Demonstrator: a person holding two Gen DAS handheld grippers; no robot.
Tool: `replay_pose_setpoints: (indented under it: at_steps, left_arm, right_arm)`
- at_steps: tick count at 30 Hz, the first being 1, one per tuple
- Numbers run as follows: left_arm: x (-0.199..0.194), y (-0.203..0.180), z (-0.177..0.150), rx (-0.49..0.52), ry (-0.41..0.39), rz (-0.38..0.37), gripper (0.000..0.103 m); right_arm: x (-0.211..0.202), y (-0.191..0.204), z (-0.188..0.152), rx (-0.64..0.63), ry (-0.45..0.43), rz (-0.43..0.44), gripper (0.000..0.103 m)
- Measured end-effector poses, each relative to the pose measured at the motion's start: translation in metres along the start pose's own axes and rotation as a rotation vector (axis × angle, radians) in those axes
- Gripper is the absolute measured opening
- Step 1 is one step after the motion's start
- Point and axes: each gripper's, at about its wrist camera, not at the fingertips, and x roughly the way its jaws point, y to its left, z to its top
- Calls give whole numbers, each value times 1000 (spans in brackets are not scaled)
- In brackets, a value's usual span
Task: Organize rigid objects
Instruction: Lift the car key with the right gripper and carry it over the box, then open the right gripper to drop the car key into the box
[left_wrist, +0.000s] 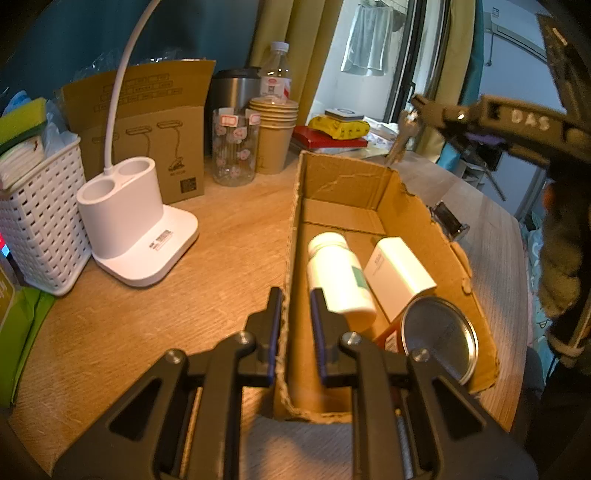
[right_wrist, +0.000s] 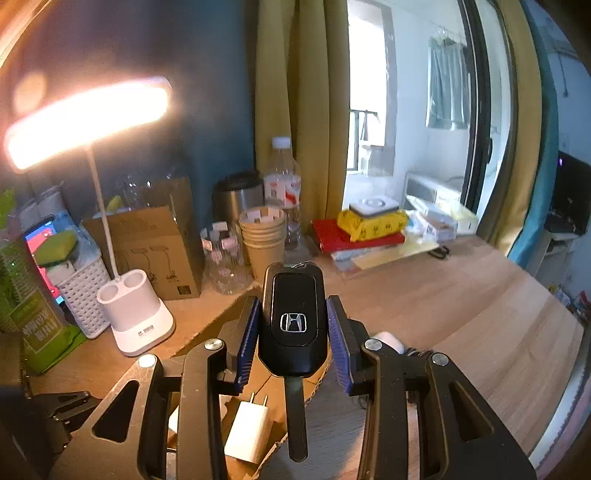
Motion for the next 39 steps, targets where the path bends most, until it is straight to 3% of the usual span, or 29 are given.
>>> replay_pose_setpoints:
  at_steps: [22,27,33,39]
  left_arm:
    - [0,0,0,0,0,0,17]
    - [0,1,0,0,0,-1,17]
    - [0,1,-1,4,-2,-1,17]
    - [0,1,-1,4,-1,-1,17]
  right_arm:
    - [77,7,-23,-34,162,-21,38]
    - [85,6,-28,-39,188,-26,38]
    - [96,10,-35,-107,223,-105,39]
    - [91,5,-33,-71,222,-77,39]
